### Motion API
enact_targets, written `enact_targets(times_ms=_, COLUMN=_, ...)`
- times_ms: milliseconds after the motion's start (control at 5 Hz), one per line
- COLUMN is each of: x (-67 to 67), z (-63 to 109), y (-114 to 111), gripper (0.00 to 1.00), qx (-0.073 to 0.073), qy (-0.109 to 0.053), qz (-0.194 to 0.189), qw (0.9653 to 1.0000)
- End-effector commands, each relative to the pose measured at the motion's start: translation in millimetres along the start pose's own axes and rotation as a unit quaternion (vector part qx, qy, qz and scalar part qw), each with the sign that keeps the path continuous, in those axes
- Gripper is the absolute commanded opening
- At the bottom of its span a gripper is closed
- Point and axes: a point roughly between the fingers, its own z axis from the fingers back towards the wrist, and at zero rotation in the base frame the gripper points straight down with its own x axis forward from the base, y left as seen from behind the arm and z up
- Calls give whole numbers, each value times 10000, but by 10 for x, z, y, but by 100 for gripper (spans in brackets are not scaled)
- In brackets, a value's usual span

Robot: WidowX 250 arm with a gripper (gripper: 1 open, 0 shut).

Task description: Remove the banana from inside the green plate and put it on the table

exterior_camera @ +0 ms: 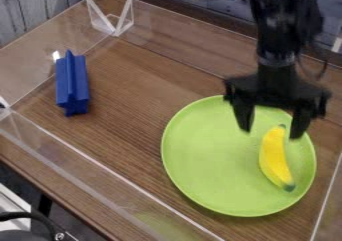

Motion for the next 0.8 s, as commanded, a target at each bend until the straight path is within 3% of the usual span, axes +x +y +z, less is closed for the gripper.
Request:
enact_targets(times_ms=0, x=165, z=497, y=151, gripper=100, qx=-48, qy=-257, qz=-58, qw=9996)
enact_targets(times_ms=200, x=163, z=684, y=439, gripper=100, qx=75, qy=-236, qz=-115, qw=9996)
enact_targets(times_ms=400, x=170, z=662, y=557, gripper=100, qx=210, qy=-229, qz=-169, qw=9994)
enact_targets(times_ms=600, x=170, z=594, y=557, gripper=100, qx=214, qy=-190, qz=-163, qw=9995)
